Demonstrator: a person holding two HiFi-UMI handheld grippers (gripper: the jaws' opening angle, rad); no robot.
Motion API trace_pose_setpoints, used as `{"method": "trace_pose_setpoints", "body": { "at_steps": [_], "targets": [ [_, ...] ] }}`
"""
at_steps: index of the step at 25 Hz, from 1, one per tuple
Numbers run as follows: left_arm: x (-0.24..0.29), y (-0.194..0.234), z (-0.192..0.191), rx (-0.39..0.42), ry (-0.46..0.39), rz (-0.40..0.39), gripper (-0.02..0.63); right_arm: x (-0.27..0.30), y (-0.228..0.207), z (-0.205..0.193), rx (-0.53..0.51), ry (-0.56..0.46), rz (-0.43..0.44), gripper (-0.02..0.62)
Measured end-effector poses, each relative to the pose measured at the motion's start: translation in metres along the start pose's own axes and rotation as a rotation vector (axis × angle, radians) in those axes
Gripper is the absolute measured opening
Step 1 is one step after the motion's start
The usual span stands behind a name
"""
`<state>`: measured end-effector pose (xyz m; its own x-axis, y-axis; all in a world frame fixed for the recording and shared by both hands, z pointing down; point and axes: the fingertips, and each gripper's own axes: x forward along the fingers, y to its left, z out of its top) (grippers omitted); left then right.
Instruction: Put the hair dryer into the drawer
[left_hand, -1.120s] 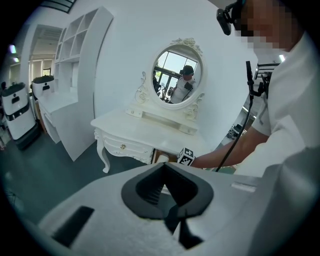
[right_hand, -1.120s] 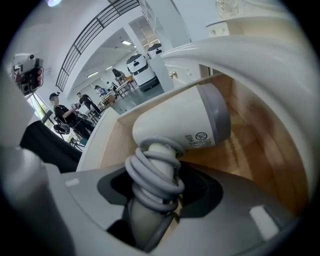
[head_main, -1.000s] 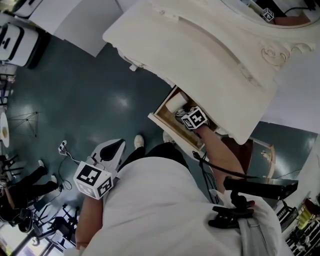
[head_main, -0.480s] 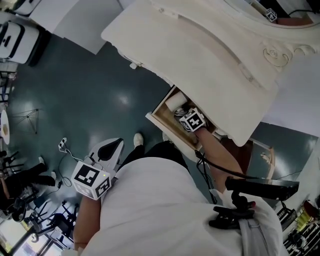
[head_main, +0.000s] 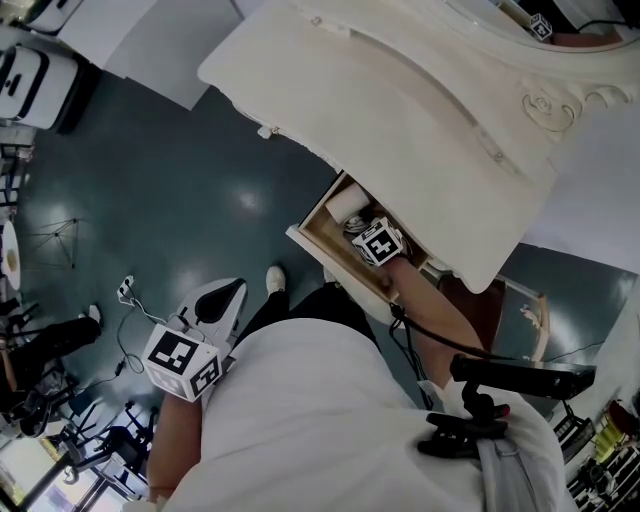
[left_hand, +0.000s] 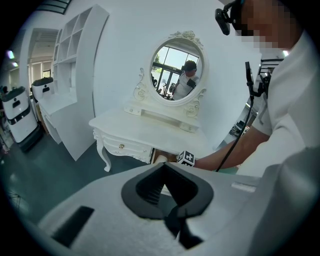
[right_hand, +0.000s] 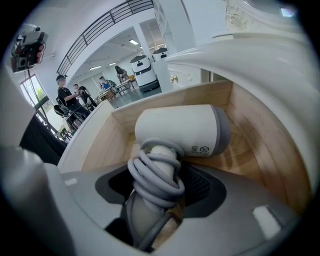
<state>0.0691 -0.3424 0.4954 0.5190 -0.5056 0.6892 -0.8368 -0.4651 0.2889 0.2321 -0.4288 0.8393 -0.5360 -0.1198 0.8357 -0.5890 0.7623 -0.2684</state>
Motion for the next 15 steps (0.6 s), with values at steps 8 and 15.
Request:
{"method": "trace_pose_setpoints", "body": {
  "at_steps": [8, 15],
  "targets": [
    [0.002, -0.006, -0.003, 0.003, 0.001, -0.001, -0.004, -0.007, -0.002, -0.001, -0.015, -0.014, -0.012, 0.279],
    [-0.006, -0.006, -0.005, 0.052, -0.013, -0.049, -0.004, -0.026, 0.002, 0.004, 0.014, -0.045, -0.073, 0.281]
  ]
}}
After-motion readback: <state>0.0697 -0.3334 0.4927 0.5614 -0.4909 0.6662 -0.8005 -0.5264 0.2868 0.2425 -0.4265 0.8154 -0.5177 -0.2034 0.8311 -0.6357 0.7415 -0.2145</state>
